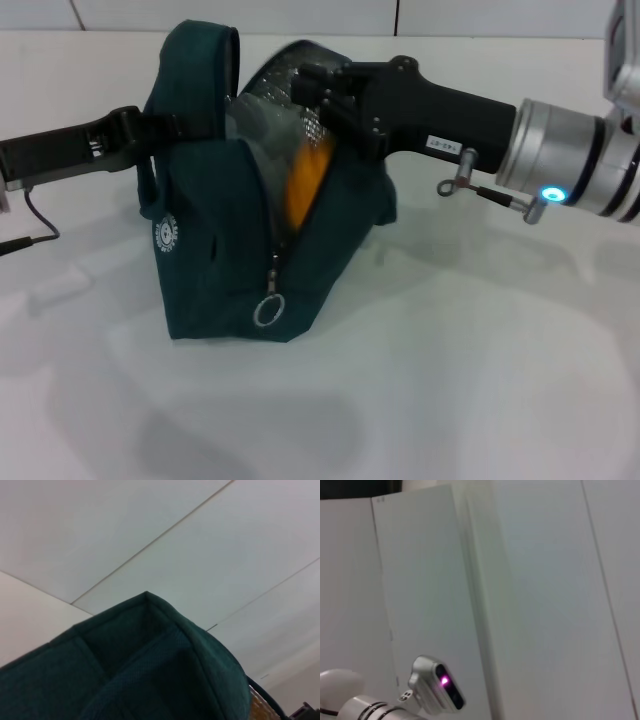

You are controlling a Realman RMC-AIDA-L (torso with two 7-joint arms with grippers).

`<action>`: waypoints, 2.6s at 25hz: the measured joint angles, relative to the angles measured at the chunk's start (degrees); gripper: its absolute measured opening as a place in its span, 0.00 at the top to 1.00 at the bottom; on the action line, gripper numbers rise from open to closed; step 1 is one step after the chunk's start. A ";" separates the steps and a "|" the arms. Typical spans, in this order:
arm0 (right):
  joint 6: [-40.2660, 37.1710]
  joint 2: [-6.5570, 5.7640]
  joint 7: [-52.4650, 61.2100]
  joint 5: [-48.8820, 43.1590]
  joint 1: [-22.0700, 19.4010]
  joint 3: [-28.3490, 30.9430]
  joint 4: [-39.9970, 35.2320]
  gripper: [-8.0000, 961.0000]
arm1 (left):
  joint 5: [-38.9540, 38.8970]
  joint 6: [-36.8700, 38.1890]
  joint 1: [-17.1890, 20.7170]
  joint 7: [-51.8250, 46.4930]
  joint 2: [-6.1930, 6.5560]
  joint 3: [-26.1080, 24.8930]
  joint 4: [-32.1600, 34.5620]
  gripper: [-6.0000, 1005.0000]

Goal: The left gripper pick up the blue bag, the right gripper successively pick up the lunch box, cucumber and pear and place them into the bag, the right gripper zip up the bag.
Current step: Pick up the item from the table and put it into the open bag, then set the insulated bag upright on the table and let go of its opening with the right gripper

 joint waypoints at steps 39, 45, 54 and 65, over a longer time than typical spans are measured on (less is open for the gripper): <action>-3.43 -2.22 0.86 -18.70 -9.15 9.28 2.19 0.34 | 0.00 -0.18 0.26 -0.33 0.09 -0.10 0.00 0.96; -2.19 -1.50 0.95 -20.15 -8.69 9.28 1.82 0.35 | 0.00 -0.17 0.39 -0.28 0.02 -0.10 0.00 0.96; -2.49 -1.49 0.59 -20.45 -8.61 9.30 1.66 0.39 | 0.00 -0.08 0.50 -0.21 0.00 -0.10 0.00 0.96; -2.72 -1.58 -0.77 -21.04 -8.29 9.43 1.56 0.76 | 0.00 -0.08 0.34 -0.26 0.00 -0.10 0.00 0.96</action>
